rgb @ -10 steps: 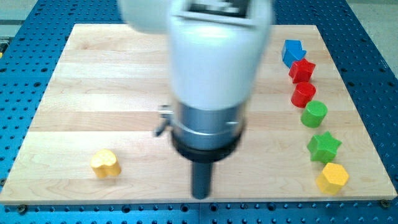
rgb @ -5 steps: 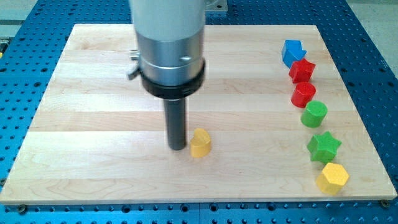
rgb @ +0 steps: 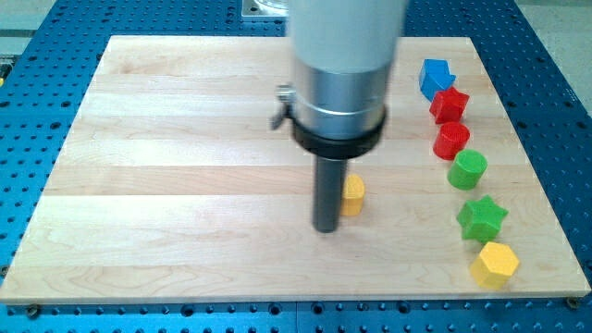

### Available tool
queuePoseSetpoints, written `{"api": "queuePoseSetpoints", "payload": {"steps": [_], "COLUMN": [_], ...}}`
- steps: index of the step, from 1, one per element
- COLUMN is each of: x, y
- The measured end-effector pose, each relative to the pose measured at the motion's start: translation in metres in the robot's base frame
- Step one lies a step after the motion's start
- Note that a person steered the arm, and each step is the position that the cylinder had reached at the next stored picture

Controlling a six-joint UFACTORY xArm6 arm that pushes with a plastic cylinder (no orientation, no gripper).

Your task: Move the heart to the top of the cube

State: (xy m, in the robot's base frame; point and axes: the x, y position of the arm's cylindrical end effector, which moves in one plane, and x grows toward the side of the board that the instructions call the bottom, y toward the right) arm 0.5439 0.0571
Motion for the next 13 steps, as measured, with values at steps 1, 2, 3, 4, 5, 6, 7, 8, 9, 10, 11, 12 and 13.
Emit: {"api": "queuePoseSetpoints", "payload": {"steps": [1,2,3,4,5,6,7,8,9,10,11,12,13], "x": [-0.036,-0.112,-0.117,-0.074,-0.112,-0.174,-0.183,-0.12,-0.128,-0.154,-0.207,-0.178,-0.116], "y": [0.033,0.023,0.004,0.0,-0.074,0.0,0.023,0.024,0.073,0.118,0.08,0.037,0.03]}}
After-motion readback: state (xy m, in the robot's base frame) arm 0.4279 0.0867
